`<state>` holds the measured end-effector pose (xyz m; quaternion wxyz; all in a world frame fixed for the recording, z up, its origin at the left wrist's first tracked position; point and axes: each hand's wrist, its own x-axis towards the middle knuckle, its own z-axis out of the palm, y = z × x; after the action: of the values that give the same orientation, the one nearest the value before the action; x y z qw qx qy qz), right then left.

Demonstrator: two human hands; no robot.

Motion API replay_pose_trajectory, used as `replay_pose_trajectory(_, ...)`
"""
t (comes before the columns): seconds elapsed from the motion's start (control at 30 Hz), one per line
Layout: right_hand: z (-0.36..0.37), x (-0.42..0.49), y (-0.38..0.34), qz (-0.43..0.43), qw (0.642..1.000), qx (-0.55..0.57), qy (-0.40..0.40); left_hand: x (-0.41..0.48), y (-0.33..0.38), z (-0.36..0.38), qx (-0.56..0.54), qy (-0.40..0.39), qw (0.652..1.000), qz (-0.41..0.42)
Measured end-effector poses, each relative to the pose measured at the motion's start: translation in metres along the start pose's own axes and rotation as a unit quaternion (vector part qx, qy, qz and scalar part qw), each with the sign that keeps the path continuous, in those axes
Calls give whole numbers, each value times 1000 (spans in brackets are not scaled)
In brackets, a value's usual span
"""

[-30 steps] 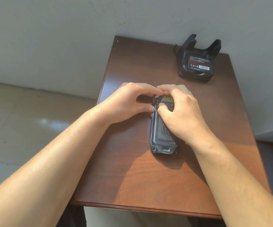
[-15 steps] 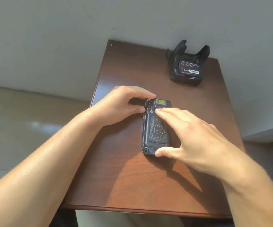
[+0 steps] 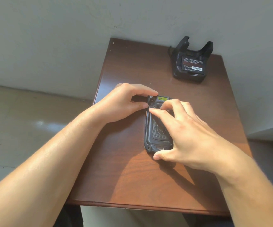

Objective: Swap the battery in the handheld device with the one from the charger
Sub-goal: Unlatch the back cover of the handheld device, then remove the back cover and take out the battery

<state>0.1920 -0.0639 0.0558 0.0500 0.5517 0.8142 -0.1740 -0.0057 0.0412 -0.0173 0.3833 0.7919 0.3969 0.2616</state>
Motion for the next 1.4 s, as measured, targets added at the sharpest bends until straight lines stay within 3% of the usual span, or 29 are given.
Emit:
replay_pose_trajectory(0.4,-1,-6,3,-19,999,-3,40,-2,4,1,-3,9,1000,-4)
replay_pose_trajectory(0.57,1,-7,7,-21,993,12,120,-1,4,0,-7,11,1000,-5)
replay_pose_trajectory(0.83,5,-6,18,-62,965,129,222,-1,5,0,-1,9,1000,-7)
replay_pose_trajectory(1.03,-1,-8,21,-75,941,242,224,-1,3,1,3,4,1000,-7)
replay_pose_trajectory(1.2,-21,-24,49,-14,890,411,198,-1,2,1,-6,6,1000,-10)
replay_pose_trajectory(1.3,-16,-32,80,33,894,430,123,-1,3,2,-3,6,1000,-8)
replay_pose_trajectory(1.4,1,-31,101,53,926,367,63,-1,3,2,-2,5,1000,-9)
